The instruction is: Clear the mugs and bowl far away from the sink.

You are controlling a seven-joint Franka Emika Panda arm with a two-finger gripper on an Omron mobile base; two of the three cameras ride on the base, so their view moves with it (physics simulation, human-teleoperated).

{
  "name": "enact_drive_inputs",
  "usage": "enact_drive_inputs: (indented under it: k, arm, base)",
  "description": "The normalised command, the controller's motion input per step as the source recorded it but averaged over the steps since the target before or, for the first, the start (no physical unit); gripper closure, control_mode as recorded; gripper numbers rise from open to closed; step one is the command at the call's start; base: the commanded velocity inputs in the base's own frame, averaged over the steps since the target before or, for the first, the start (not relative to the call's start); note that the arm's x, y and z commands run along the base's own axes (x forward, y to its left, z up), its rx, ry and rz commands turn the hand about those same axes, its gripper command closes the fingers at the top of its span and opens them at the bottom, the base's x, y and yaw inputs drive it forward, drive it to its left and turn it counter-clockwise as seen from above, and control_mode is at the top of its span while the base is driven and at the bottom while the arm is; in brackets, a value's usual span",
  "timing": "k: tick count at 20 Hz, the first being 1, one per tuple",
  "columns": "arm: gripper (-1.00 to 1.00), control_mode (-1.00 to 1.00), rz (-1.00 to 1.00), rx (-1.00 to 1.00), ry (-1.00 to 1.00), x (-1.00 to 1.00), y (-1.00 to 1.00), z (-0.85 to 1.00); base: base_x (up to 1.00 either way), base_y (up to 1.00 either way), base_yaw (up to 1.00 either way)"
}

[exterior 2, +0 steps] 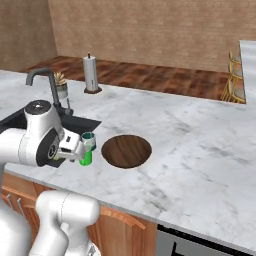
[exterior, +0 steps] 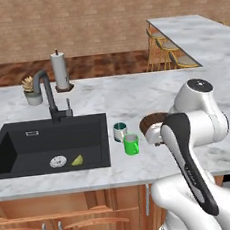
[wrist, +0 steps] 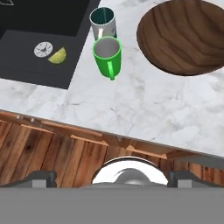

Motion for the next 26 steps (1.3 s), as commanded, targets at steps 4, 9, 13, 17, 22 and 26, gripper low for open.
enact_drive_inputs:
  k: [4,9,13,17,22,26]
  arm:
    - [-1.00,-1.00,0.00,0.01,0.00,0.16,0.04,-0.29]
    - [-1.00,-1.00,0.00,0.01,0.00,0.11,0.03,-0.26]
    - [-1.00,-1.00,0.00,0.00,0.00,0.24,0.17,-0.16]
    - [-1.00,-1.00,0.00,0.00,0.00,0.30,0.28,-0.12]
    - [-1.00,-1.00,0.00,0.00,0.00,0.32,0.19,-0.04]
    - [-1.00,-1.00,0.00,0.00,0.00,0.23,0.00,-0.02]
  base:
    - [0.00,0.00,0.00]
    - [0.00,0.00,0.00]
    - [0.00,0.00,0.00]
    - [0.00,0.00,0.00]
    - [0.00,0.00,0.00]
    - [0.00,0.00,0.00]
